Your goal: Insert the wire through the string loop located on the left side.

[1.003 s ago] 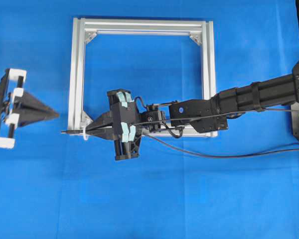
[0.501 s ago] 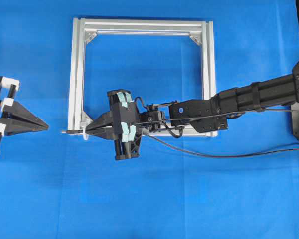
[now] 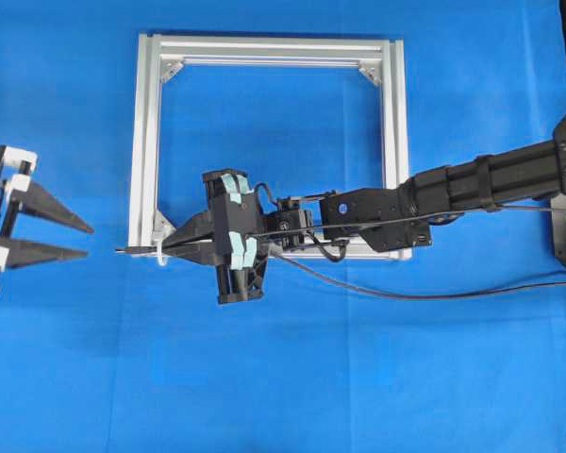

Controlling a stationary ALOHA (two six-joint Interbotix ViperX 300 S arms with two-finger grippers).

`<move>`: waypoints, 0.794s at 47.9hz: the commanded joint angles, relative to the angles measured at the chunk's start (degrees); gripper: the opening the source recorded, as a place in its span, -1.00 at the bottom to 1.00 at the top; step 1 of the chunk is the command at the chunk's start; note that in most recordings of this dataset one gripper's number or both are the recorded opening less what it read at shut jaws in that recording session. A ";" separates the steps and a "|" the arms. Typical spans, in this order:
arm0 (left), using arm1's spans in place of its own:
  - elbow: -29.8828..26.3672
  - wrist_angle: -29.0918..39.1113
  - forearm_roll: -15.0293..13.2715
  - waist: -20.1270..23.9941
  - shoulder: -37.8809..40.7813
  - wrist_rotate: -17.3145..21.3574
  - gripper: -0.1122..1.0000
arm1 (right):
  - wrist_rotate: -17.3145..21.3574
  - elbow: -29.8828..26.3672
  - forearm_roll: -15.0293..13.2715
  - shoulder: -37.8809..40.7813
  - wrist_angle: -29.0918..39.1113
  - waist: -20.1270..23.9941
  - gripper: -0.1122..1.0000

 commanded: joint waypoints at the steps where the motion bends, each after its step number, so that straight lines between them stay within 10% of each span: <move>1: -0.79 -0.09 0.09 -0.18 0.26 -0.18 0.08 | 0.09 -0.97 0.09 -1.23 -0.18 -0.18 -0.79; 9: -1.05 0.00 0.00 -0.18 0.35 -0.35 0.81 | 0.09 -0.88 0.09 -1.23 -0.18 -0.09 -0.79; 38: -5.36 -5.80 0.00 0.88 20.21 -1.32 0.73 | 0.00 -0.97 0.09 -1.23 -0.26 -0.18 -0.79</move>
